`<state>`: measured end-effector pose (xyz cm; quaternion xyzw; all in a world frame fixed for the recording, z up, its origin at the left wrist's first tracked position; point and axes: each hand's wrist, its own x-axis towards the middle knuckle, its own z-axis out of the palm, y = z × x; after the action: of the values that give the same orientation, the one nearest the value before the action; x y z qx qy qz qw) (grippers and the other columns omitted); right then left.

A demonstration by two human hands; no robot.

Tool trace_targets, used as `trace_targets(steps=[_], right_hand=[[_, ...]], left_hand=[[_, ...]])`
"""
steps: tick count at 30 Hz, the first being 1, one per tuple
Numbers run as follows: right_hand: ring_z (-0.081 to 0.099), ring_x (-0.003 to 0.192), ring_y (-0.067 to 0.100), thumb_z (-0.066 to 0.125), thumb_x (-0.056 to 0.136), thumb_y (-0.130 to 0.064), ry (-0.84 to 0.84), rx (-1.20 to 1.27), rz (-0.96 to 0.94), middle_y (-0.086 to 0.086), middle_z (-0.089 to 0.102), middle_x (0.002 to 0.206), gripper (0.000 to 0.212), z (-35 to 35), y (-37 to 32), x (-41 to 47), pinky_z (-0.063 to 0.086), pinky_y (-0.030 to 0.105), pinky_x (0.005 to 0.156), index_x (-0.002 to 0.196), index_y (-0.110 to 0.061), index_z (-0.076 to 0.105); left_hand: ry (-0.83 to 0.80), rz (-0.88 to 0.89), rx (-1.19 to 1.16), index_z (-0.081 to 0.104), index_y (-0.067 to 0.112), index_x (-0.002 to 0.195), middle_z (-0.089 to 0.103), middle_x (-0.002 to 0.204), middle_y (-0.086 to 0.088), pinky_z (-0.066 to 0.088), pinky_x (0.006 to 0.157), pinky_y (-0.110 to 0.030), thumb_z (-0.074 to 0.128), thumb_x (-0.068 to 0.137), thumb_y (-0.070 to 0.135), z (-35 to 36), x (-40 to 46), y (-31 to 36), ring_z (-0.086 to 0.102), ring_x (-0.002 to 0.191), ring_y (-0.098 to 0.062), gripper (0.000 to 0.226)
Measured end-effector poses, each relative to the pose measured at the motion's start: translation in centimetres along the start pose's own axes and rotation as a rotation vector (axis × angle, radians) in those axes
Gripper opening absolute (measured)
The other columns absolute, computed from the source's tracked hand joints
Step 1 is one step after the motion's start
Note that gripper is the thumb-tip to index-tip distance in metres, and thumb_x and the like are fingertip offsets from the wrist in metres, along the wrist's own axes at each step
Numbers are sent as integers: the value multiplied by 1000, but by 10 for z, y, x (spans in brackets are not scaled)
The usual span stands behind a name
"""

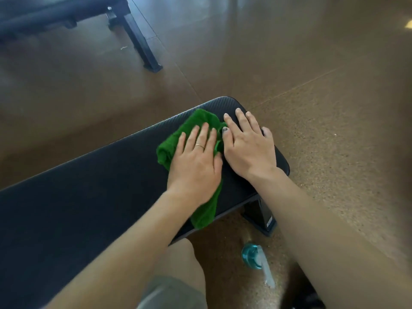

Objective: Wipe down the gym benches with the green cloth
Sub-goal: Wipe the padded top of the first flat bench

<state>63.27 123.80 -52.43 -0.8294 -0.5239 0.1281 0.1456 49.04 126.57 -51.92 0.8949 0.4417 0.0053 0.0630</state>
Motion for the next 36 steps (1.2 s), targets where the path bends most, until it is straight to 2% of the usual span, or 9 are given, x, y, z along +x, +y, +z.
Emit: trace_targets(steps=[4,6,8,14,20,23,27,31,36], right_hand=[[20,156,13,19,110,-45,-41,290,85,-10,23,170,54,-22,15,11,19,45,122,161,-34,31],[39,147,24,16,109,-50,-88,284,137,-6,32,166,54,-27,22,17,30,47,114,162,-41,24],[48,138,33,13,108,-52,-130,215,147,-1,38,161,54,-27,24,19,35,49,108,162,-46,16],[38,148,28,11,108,-52,-170,354,207,-2,37,164,53,-30,28,30,27,48,116,161,-50,16],[40,147,30,12,107,-55,-151,329,219,-1,36,165,57,-29,23,27,27,51,115,163,-43,15],[43,144,31,13,107,-57,-133,304,233,1,38,163,59,-26,21,30,30,52,114,163,-41,16],[48,140,30,12,106,-58,-94,326,286,3,49,156,62,-21,23,38,33,48,111,160,-33,30],[53,134,33,8,107,-58,-98,353,331,8,60,143,64,-20,25,43,34,47,108,153,-31,43],[59,123,39,8,107,-58,-28,295,302,15,66,130,65,-21,22,35,38,48,102,143,-26,52]], left_hand=[[-34,69,8,12,24,166,5,173,3,4,130,-44,7,104,47,3,-26,14,0,160,-17,66],[-19,88,8,12,25,166,6,174,4,2,130,-43,8,104,47,1,-2,12,1,160,-16,66],[-17,78,4,12,26,166,6,174,4,0,130,-42,10,103,45,1,29,13,1,160,-15,66],[-39,28,26,10,26,166,3,174,5,-4,130,-39,16,109,43,-3,107,20,-2,160,-13,60],[-44,114,2,12,21,166,6,174,2,0,130,-43,10,104,46,2,16,37,-1,160,-15,66],[-36,165,-11,12,23,166,7,174,4,-2,130,-40,10,104,45,-1,28,30,-1,160,-13,66],[-16,161,-9,14,27,165,7,173,7,-4,130,-37,8,105,44,-2,81,26,0,160,-11,63],[-15,109,13,19,30,164,11,173,7,-2,129,-39,15,111,43,3,124,28,3,160,-12,55],[-41,108,-26,12,28,166,5,174,8,-5,130,-40,18,111,42,-5,102,24,-3,160,-12,57]])
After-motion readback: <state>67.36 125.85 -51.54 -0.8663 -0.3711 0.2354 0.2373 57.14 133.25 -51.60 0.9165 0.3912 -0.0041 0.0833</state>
